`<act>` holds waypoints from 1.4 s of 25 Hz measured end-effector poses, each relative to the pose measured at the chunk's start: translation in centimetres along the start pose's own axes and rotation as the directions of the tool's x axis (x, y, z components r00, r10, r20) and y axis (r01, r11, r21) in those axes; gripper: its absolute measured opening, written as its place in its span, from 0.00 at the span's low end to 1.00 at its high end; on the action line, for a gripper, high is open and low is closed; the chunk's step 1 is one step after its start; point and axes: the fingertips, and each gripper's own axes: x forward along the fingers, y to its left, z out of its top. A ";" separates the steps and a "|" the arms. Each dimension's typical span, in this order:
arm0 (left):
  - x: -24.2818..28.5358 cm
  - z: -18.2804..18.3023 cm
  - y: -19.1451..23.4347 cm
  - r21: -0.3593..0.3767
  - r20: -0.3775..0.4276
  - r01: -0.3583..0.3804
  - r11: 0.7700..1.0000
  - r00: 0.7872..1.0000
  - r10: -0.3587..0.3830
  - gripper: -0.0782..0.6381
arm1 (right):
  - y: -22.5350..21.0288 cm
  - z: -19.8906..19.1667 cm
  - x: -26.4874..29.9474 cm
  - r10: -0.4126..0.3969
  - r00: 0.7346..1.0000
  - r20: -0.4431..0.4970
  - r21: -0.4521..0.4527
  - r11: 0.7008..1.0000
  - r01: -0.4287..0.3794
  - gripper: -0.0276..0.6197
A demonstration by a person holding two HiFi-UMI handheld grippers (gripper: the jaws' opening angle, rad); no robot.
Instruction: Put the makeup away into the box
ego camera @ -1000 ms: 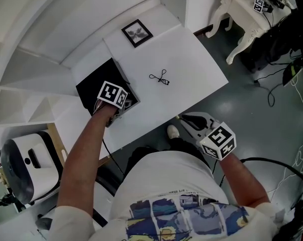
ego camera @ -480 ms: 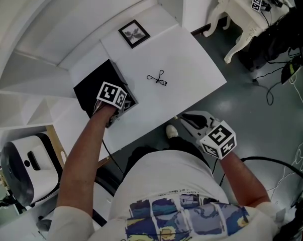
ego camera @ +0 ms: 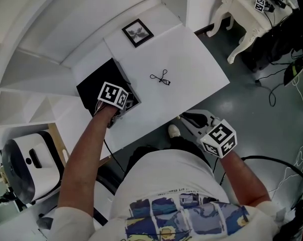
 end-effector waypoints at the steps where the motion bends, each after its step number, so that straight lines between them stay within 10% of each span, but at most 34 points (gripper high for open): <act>1: -0.2 0.0 0.0 0.002 0.008 0.001 1.000 1.000 -0.001 0.60 | 0.0 0.0 0.1 0.001 1.000 0.001 -0.001 1.000 -0.001 0.14; 16: -5.3 1.0 -2.2 0.124 0.139 -0.063 0.990 0.989 0.046 0.58 | 0.4 0.0 0.3 0.003 1.000 0.021 -0.002 1.000 -0.003 0.14; 21: -6.2 2.5 -4.6 0.225 0.196 -0.106 0.969 0.979 0.061 0.32 | 0.3 -0.4 0.0 -0.012 1.000 0.029 0.008 1.000 0.012 0.14; 29: -5.2 6.5 -9.5 0.431 0.199 -0.085 0.898 0.980 -0.003 0.15 | -0.4 -1.4 -2.0 -0.063 0.997 0.039 0.050 0.997 0.061 0.14; 35: -2.1 9.0 -10.9 0.596 0.113 -0.082 0.799 0.993 0.018 0.17 | -1.4 -2.5 -3.7 -0.124 0.991 0.047 0.091 0.989 0.120 0.14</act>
